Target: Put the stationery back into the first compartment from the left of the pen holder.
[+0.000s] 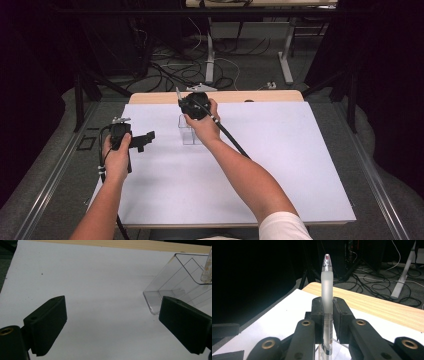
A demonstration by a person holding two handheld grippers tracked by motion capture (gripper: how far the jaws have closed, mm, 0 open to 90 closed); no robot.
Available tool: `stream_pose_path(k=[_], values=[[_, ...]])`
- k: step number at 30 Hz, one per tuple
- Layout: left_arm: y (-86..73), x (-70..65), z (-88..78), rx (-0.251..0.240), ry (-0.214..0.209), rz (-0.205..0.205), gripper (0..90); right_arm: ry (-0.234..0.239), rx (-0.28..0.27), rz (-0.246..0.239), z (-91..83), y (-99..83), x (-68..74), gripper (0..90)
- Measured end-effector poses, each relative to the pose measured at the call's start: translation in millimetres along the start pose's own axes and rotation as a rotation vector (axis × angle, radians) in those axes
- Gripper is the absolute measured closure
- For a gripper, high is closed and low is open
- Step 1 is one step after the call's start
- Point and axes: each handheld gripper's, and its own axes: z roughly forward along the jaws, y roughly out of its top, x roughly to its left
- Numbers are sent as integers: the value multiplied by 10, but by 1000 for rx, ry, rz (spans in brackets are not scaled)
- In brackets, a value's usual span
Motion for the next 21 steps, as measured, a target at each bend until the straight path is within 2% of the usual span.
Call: stream_pose_path(k=[11,13,14,21], values=[[-2,-9,6,4,4,5,81,-5,28,-26,7,-87,-12,801],[-1,-10,5,4,4,5,81,-8,49,-29,-8,-82,-9,800],[0,-9,2,7,3,6,81,-1,29,-30,2,-88,-9,801],[0,-2,3,8,4,4,81,0,35,-49,5,-124,-4,799]])
